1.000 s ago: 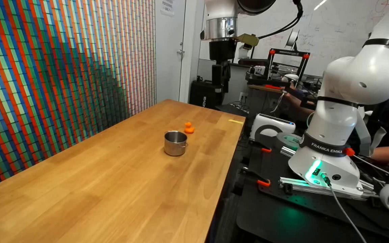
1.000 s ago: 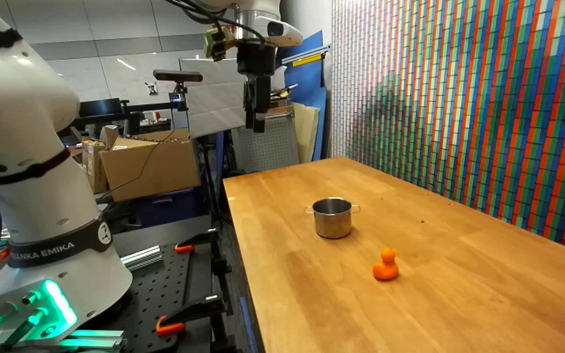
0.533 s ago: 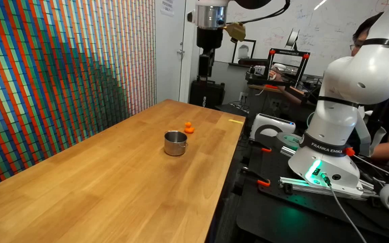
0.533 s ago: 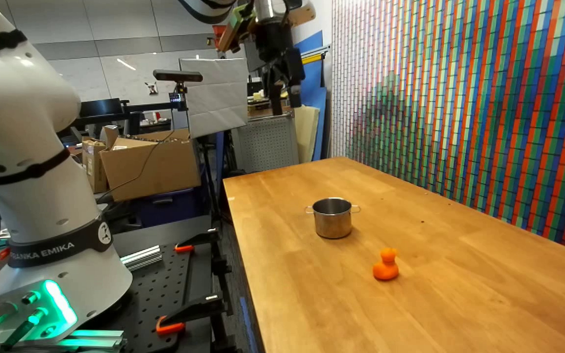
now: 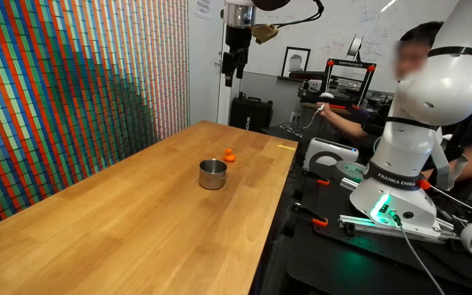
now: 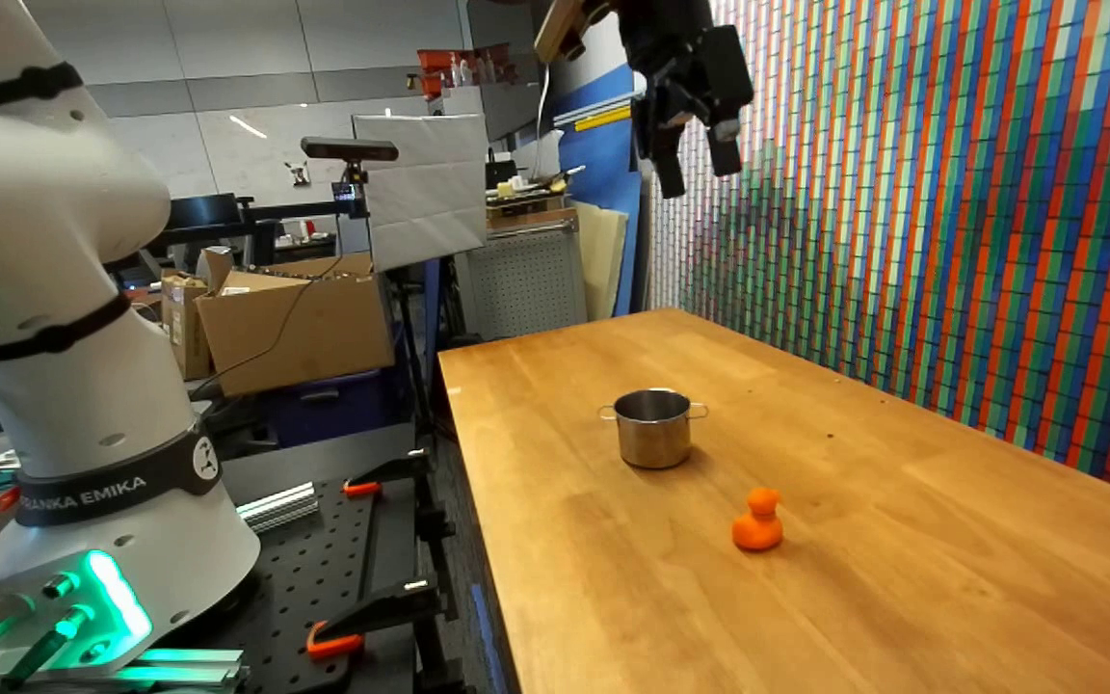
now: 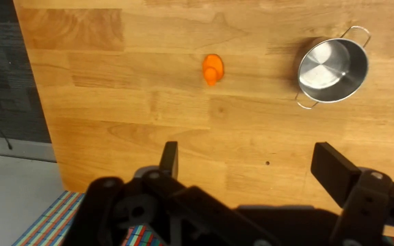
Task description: Place the orange rubber duck in the pot
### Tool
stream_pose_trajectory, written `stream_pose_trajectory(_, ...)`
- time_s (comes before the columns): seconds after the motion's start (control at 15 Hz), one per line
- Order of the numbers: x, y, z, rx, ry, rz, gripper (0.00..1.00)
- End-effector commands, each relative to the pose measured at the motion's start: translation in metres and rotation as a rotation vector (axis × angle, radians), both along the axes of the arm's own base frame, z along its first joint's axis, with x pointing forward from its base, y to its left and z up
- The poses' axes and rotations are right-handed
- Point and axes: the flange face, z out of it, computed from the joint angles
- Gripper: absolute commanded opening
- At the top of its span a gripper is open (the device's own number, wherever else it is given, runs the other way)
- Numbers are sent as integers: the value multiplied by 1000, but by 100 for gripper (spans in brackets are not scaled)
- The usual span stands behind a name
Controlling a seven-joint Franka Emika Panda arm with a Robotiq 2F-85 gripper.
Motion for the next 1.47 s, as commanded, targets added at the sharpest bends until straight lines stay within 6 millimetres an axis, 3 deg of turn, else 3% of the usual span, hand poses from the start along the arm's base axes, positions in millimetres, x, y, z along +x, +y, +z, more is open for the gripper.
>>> stream_pose_trajectory(0.0, 39, -43, -27, 54, 20, -44, 100)
stream_pose_trajectory(0.27, 61, -72, -80, 32, 59, -58, 100)
stream_pose_trajectory(0.8, 74, -80, -202, -24, 140, 10, 100)
stream_pose_trajectory(1.13, 80, -68, -247, 18, 160, 44, 100)
stream_pose_trajectory(1.4, 72, -60, -276, 42, 194, 75, 100)
